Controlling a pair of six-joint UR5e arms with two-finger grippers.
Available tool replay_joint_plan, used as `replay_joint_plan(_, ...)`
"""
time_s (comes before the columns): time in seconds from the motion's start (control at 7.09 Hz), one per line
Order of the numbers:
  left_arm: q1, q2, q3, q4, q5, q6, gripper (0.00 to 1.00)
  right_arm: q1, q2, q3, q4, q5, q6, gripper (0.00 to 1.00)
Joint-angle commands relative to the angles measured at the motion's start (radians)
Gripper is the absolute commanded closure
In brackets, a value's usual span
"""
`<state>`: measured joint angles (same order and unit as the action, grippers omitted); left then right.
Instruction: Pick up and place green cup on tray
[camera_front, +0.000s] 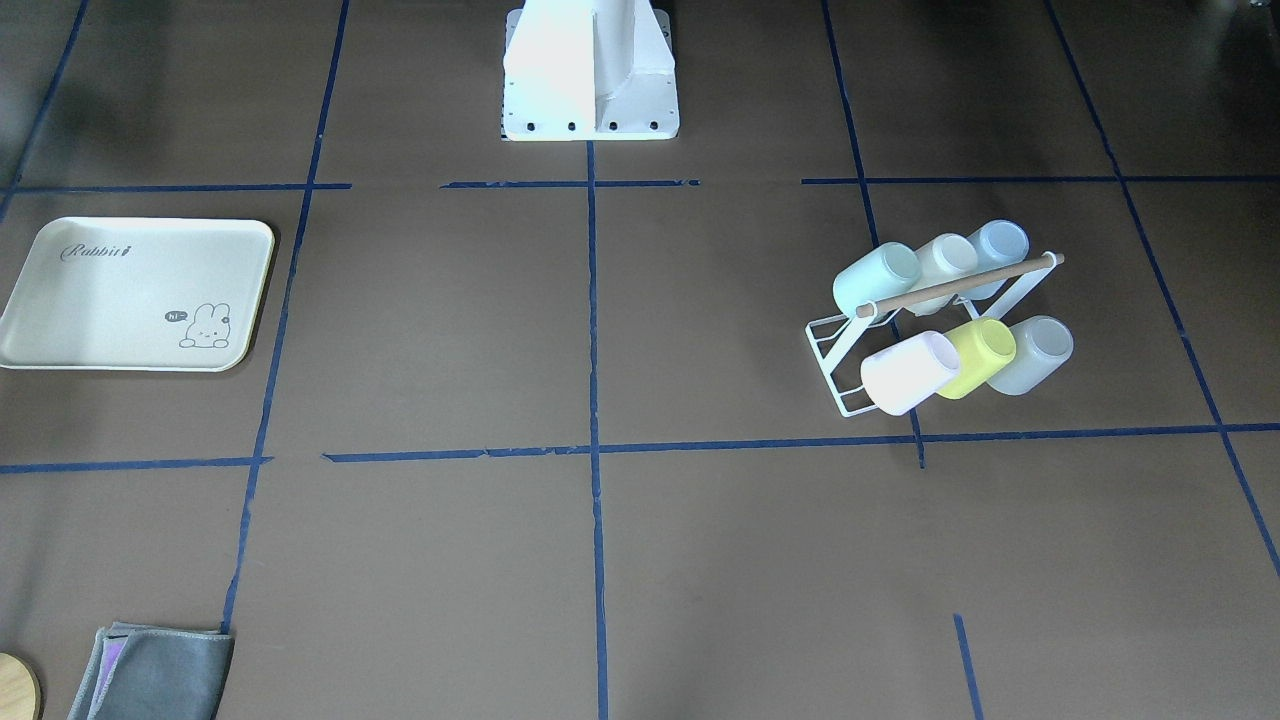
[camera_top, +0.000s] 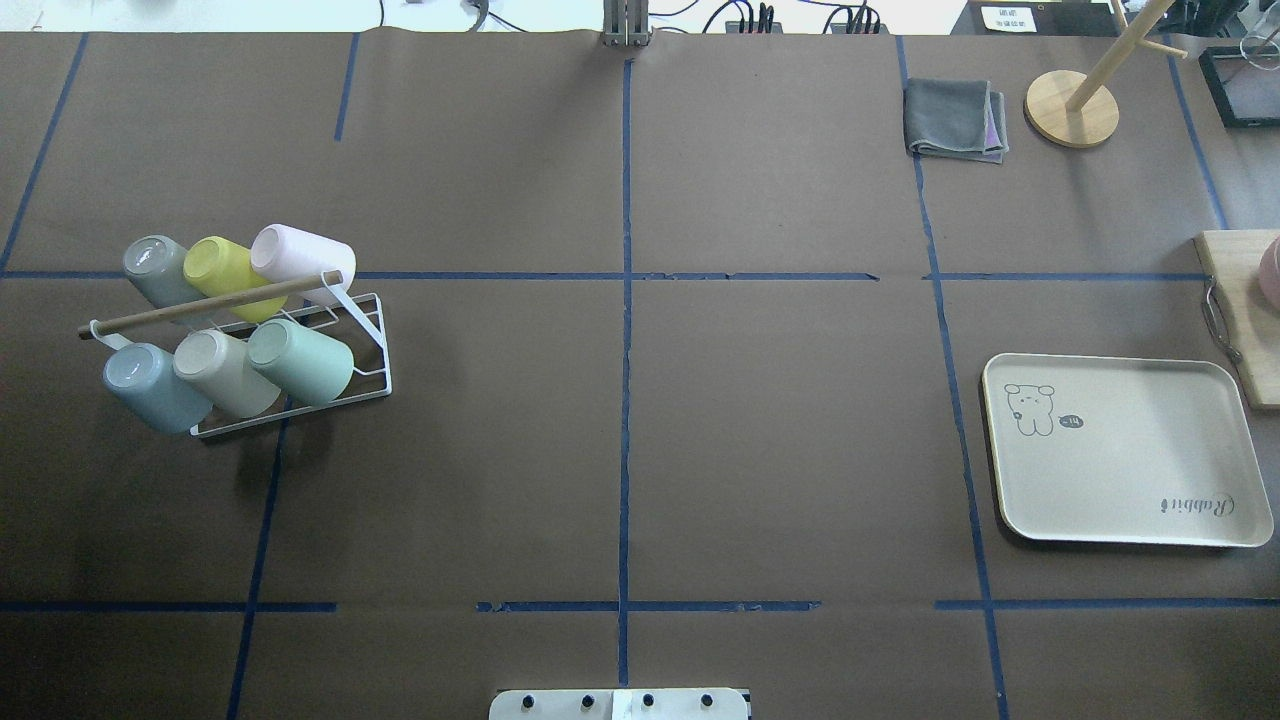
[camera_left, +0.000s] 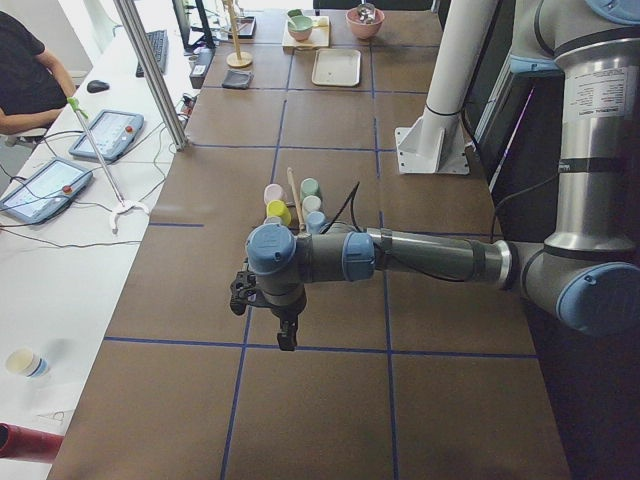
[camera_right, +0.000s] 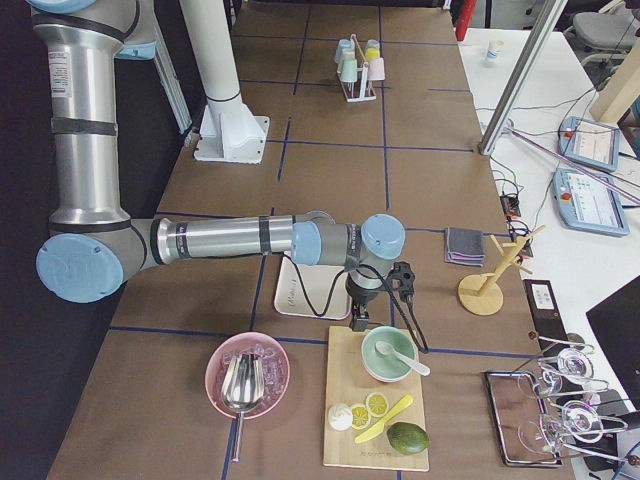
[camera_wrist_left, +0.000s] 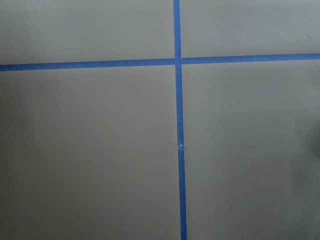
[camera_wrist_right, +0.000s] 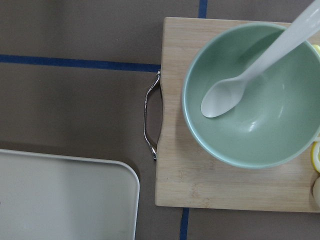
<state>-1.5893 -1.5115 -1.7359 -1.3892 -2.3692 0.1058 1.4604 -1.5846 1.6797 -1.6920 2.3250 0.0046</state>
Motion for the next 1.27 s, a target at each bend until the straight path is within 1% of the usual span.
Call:
replay_joint_plan(0.0, 0.0, 0.001, -0.002, -0.001, 0.001, -0.001, 0.0, -0.008, 0.0, 0.001, 0.002, -0.003, -0.002, 0.0)
replay_joint_plan(0.28, 0.0, -0.001, -0.019, 0.006, 0.001, -0.005, 0.0, -0.009, 0.0, 0.003, 0.012, -0.001, 0.001, 0.0)
replay_joint_plan(0.56, 0.002, -0.001, -0.021, 0.002, 0.004, -0.012, 0.0, -0.02, -0.031, -0.003, 0.084, 0.036, 0.003, 0.0)
replay_joint_plan(0.7, 0.003, 0.002, -0.028, 0.01, 0.001, -0.012, 0.0, -0.028, -0.032, -0.003, 0.115, 0.039, 0.035, 0.0)
replay_joint_plan(0.85, 0.003, 0.002, -0.021, 0.001, 0.002, -0.012, 0.0, -0.056, -0.052, 0.0, 0.18, 0.042, 0.084, 0.0)
replay_joint_plan(0.99, 0.003, 0.001, -0.027, 0.001, 0.002, -0.014, 0.0, -0.099, -0.089, -0.003, 0.272, 0.04, 0.13, 0.0)
replay_joint_plan(1.13, 0.005, 0.001, -0.024, 0.002, 0.008, -0.015, 0.0, -0.138, -0.112, -0.003, 0.332, 0.04, 0.208, 0.0)
